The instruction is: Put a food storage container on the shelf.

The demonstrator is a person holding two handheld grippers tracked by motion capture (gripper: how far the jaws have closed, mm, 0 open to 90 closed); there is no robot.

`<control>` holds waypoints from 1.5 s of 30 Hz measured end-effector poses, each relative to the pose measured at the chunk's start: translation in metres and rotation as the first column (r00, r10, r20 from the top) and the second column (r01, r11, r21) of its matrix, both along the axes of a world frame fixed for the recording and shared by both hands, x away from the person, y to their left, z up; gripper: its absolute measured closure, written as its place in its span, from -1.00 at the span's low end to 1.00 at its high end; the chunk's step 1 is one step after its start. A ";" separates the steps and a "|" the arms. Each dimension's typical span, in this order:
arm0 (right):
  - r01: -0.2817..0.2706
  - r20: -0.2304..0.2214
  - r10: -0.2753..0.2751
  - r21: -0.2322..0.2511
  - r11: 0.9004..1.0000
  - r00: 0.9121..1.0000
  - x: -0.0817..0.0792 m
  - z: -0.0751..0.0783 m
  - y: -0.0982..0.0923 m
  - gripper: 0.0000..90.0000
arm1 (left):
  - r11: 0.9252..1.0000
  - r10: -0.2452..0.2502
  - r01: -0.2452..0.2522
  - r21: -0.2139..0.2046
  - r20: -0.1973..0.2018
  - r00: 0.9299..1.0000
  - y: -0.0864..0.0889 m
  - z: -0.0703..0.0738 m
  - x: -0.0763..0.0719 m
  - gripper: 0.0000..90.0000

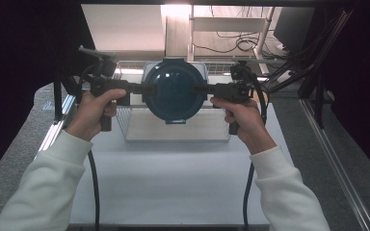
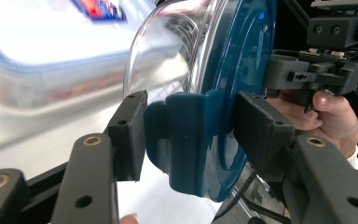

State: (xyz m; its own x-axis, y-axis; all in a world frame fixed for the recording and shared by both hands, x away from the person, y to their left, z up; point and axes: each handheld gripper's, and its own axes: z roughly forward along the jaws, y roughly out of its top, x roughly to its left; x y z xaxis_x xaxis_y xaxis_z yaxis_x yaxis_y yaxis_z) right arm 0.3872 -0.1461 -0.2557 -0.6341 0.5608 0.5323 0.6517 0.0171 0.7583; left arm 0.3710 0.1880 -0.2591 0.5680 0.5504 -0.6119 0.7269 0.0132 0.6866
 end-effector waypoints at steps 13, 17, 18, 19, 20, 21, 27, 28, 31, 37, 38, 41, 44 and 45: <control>0.031 0.007 -0.031 0.011 0.999 0.999 0.039 0.029 0.006 -0.09 | 0.999 0.020 -0.020 -0.025 0.003 1.000 0.005 0.025 0.044 0.00; 0.032 -0.013 -0.032 0.004 0.999 0.999 0.055 0.032 0.009 -0.09 | 0.999 0.042 -0.042 -0.026 -0.005 0.999 0.006 0.026 0.057 -0.02; 0.032 -0.020 -0.031 0.004 0.999 0.999 0.059 0.033 0.009 -0.09 | 0.999 0.042 -0.042 -0.029 -0.009 0.999 0.006 0.025 0.061 -0.02; 0.033 -0.024 -0.033 0.003 0.999 0.999 0.063 0.033 0.010 -0.09 | 0.999 0.043 -0.043 -0.032 -0.017 0.999 0.007 0.024 0.064 -0.02; 0.036 -0.029 -0.036 -0.001 0.999 0.999 0.066 0.034 0.010 -0.09 | 0.998 0.041 -0.042 -0.044 -0.023 0.999 0.007 0.022 0.068 -0.02; 0.040 -0.030 -0.040 -0.006 0.999 0.999 0.070 0.034 0.011 -0.09 | 0.998 0.036 -0.037 -0.047 -0.028 0.999 0.008 0.020 0.072 -0.02; 0.058 -0.066 -0.059 -0.017 0.998 0.996 0.089 0.030 0.014 -0.09 | 0.996 0.048 -0.053 -0.071 -0.079 0.996 0.010 0.008 0.091 -0.02; 0.059 -0.079 -0.061 -0.023 0.998 0.995 0.093 0.029 0.015 -0.09 | 0.995 0.048 -0.055 -0.083 -0.084 0.995 0.011 0.006 0.094 -0.02; 0.072 -0.085 -0.073 -0.020 0.997 0.994 0.099 0.028 0.017 -0.09 | 0.991 0.059 -0.070 -0.112 -0.101 0.993 0.014 0.002 0.100 -0.02; 0.094 -0.145 -0.093 -0.005 0.996 0.985 0.114 0.021 0.019 -0.16 | 0.982 0.066 -0.093 -0.166 -0.164 0.984 0.015 -0.011 0.113 -0.06; 0.093 -0.170 -0.092 0.003 0.996 0.981 0.118 0.017 0.018 -0.18 | 0.979 0.072 -0.104 -0.177 -0.175 0.982 0.016 -0.014 0.115 -0.07; 0.106 -0.245 -0.091 0.051 0.993 0.965 0.126 0.005 0.015 -0.20 | 0.972 0.088 -0.122 -0.199 -0.174 0.981 0.016 -0.018 0.118 -0.07; 0.115 -0.266 -0.086 0.095 0.989 0.960 0.130 -0.002 0.011 -0.20 | 0.970 0.108 -0.142 -0.196 -0.174 0.979 0.014 -0.020 0.119 -0.10; 0.120 -0.263 -0.090 0.103 0.987 0.961 0.129 -0.003 0.011 -0.20 | 0.969 0.109 -0.143 -0.202 -0.173 0.979 0.014 -0.020 0.119 -0.11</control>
